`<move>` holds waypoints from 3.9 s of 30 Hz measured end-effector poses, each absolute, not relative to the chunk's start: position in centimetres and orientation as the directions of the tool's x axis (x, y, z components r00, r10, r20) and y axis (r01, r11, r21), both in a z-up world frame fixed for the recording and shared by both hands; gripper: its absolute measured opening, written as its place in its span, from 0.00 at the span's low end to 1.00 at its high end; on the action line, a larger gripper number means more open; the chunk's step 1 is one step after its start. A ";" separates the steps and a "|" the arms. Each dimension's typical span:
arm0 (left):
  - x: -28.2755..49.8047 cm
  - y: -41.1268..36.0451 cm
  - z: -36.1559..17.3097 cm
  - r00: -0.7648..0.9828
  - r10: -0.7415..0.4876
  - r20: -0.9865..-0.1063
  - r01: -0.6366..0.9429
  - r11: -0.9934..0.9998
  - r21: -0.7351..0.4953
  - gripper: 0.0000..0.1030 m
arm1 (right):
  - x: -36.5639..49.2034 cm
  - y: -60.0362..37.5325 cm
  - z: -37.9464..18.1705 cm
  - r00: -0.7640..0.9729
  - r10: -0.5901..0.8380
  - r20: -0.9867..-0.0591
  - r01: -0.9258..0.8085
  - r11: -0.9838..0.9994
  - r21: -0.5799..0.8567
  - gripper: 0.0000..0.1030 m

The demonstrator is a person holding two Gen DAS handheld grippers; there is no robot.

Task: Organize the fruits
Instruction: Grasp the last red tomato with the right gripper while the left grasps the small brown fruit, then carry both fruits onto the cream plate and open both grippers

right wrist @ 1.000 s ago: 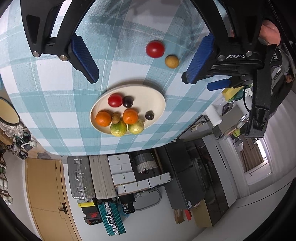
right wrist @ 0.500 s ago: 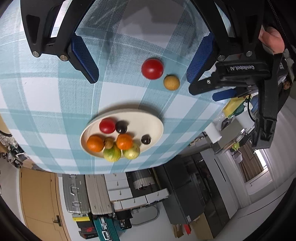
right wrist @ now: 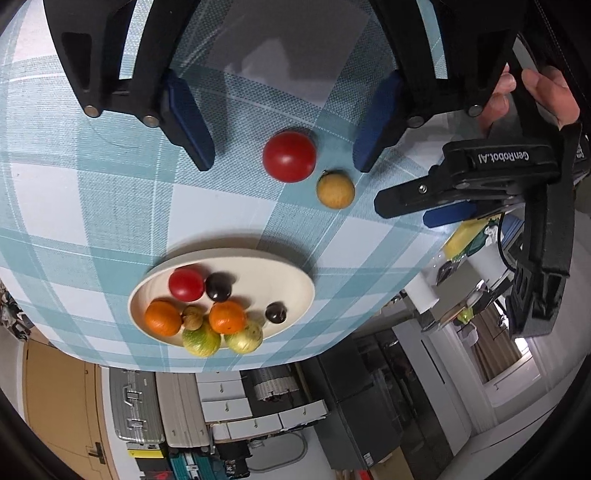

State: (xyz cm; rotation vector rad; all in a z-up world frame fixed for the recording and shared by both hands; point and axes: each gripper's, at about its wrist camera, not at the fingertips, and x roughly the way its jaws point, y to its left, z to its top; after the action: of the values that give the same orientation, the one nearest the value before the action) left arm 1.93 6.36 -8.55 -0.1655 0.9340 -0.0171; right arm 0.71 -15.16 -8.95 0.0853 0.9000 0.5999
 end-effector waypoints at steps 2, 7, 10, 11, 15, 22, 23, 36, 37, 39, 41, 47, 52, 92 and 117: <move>2.0 6.4 -8.6 0.595 -0.086 -0.799 -0.057 0.987 -0.149 0.99 | 0.6 -14.8 -9.0 0.463 0.528 -0.712 -0.472 0.827 0.307 0.63; 2.0 6.4 -8.6 0.589 -0.079 -0.804 -0.058 0.989 -0.139 0.99 | 0.7 -14.0 -9.5 0.444 0.511 -0.736 -0.484 0.828 0.283 0.35; 2.2 6.3 -8.7 0.585 -0.065 -0.808 -0.060 0.990 -0.124 0.99 | 0.9 -14.3 -9.7 0.423 0.536 -0.731 -0.479 0.817 0.321 0.31; 2.1 6.3 -8.7 0.585 -0.067 -0.808 -0.058 0.990 -0.125 0.99 | 0.9 -14.4 -9.7 0.430 0.532 -0.729 -0.474 0.820 0.319 0.31; 2.3 5.8 -8.6 0.585 -0.072 -0.808 -0.043 0.992 -0.119 0.99 | 0.8 -15.3 -9.0 0.462 0.540 -0.703 -0.461 0.824 0.329 0.31; 2.7 4.6 -8.6 0.578 -0.082 -0.812 -0.014 0.994 -0.111 0.99 | 0.8 -17.1 -8.4 0.496 0.531 -0.686 -0.434 0.837 0.334 0.31; 2.8 4.3 -8.6 0.576 -0.085 -0.813 -0.007 0.994 -0.109 0.99 | 0.7 -17.4 -8.3 0.498 0.532 -0.685 -0.432 0.837 0.336 0.31; 3.8 1.1 -9.2 0.551 -0.097 -0.829 0.099 0.994 -0.051 0.98 | 0.5 -19.5 -8.1 0.519 0.530 -0.671 -0.409 0.843 0.349 0.31; 3.8 1.0 -9.1 0.551 -0.103 -0.828 0.103 0.993 -0.054 0.97 | 0.5 -19.6 -8.1 0.522 0.529 -0.669 -0.408 0.844 0.349 0.31; 4.1 0.9 -9.2 0.546 -0.111 -0.831 0.104 0.993 -0.065 0.92 | 0.5 -19.8 -8.2 0.521 0.532 -0.667 -0.406 0.842 0.355 0.31; 4.3 0.9 -9.5 0.526 -0.114 -0.843 0.100 0.992 -0.072 0.78 | 0.5 -19.9 -8.3 0.520 0.534 -0.666 -0.404 0.841 0.358 0.31; 4.3 1.0 -10.1 0.486 -0.199 -0.851 0.151 0.978 -0.143 0.25 | 0.4 -20.1 -8.1 0.523 0.538 -0.661 -0.410 0.839 0.359 0.31; 4.0 0.6 -9.9 0.493 -0.233 -0.839 0.187 0.969 -0.159 0.25 | 0.5 -20.2 -8.1 0.523 0.540 -0.659 -0.405 0.838 0.366 0.31; 17.3 3.3 -5.3 0.540 -0.319 -0.779 0.159 0.947 -0.278 0.25 | 12.3 -17.9 -3.9 0.570 0.521 -0.635 -0.420 0.849 0.320 0.31; 19.7 2.4 -7.9 0.487 -0.351 -0.800 0.166 0.936 -0.311 0.25 | 15.2 -17.5 -6.2 0.550 0.504 -0.666 -0.384 0.861 0.334 0.31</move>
State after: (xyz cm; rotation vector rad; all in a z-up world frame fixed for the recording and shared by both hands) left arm 19.72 2.40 -7.93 -0.2019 1.0161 -0.3170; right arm 15.23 -17.52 -6.24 0.1554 0.8372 0.5282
